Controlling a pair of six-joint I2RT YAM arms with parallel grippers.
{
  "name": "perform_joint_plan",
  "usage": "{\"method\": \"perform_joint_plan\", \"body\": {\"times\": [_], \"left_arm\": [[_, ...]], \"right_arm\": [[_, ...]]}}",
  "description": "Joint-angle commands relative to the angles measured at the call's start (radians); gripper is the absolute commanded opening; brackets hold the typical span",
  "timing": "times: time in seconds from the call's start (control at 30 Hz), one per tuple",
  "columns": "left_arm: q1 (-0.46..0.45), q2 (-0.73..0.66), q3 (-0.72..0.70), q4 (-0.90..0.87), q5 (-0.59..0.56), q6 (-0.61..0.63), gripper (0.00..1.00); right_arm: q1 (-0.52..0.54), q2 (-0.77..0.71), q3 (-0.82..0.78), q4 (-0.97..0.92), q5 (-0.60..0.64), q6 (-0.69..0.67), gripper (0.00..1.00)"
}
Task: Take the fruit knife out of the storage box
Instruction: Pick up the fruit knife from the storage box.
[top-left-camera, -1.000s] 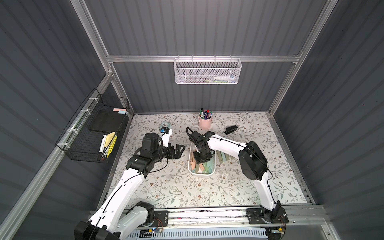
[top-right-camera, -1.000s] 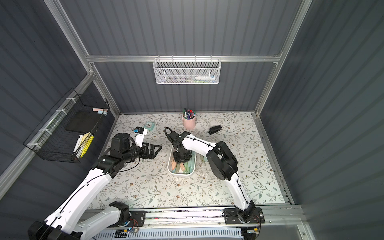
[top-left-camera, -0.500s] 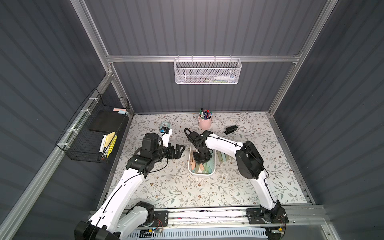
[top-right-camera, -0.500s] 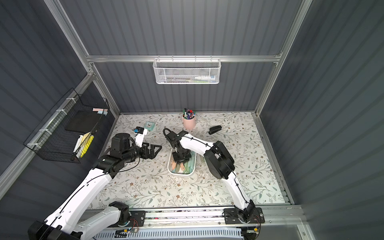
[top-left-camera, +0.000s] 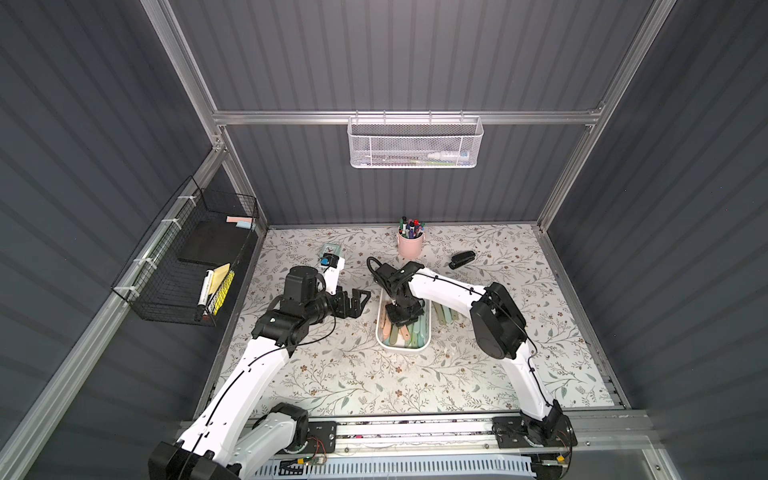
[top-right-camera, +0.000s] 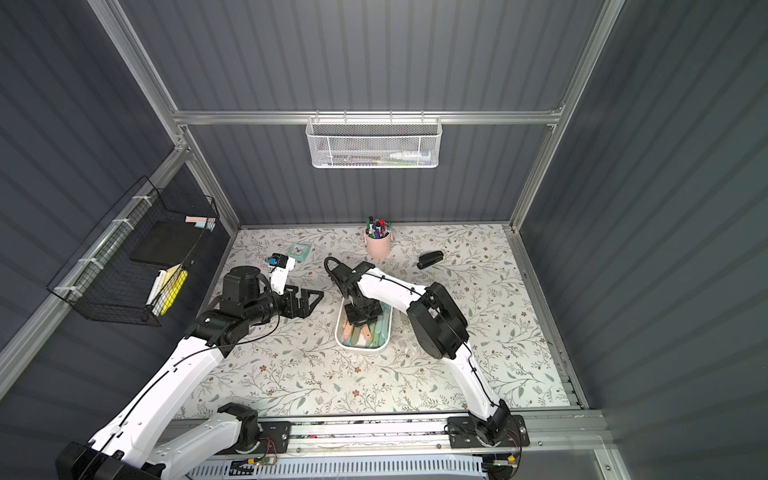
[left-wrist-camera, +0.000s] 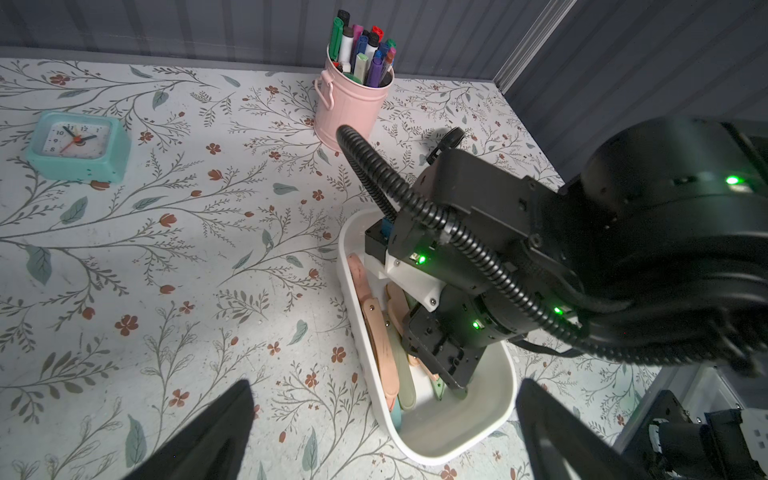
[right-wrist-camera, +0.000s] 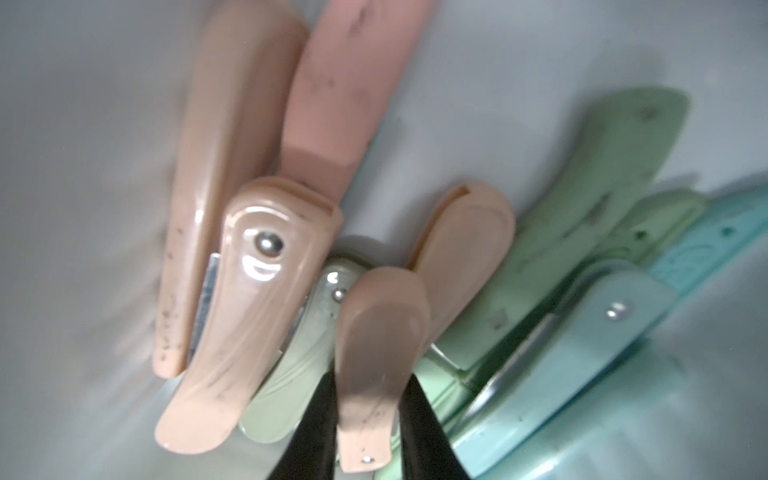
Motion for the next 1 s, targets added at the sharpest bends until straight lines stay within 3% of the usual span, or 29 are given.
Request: {"method": "perform_joint_plan", "body": {"times": [0.0, 0.33, 0.5, 0.73, 0.97], "left_arm": [[0.005, -0.016, -0.010, -0.012, -0.003, -0.003, 0.99], [0.005, -0.017, -0.014, 0.005, 0.054, 0.010, 0.99], [0.004, -0.003, -0.018, 0.037, 0.197, 0.015, 0.99], [0.004, 0.069, -0.001, 0.056, 0.346, 0.005, 0.99], [0.004, 0.071, -0.002, 0.054, 0.343, 0.005, 0.99]], "right_arm": [[-0.001, -0.061, -0.024, 0.022, 0.037, 0.015, 0.20], [-0.039, -0.119, -0.044, 0.051, 0.018, 0.009, 0.20], [-0.080, -0.161, -0.075, 0.077, -0.018, -0.007, 0.19], [-0.186, -0.261, -0.169, 0.103, -0.054, -0.045, 0.19], [-0.339, -0.375, -0.297, 0.102, -0.047, -0.123, 0.19]]}}
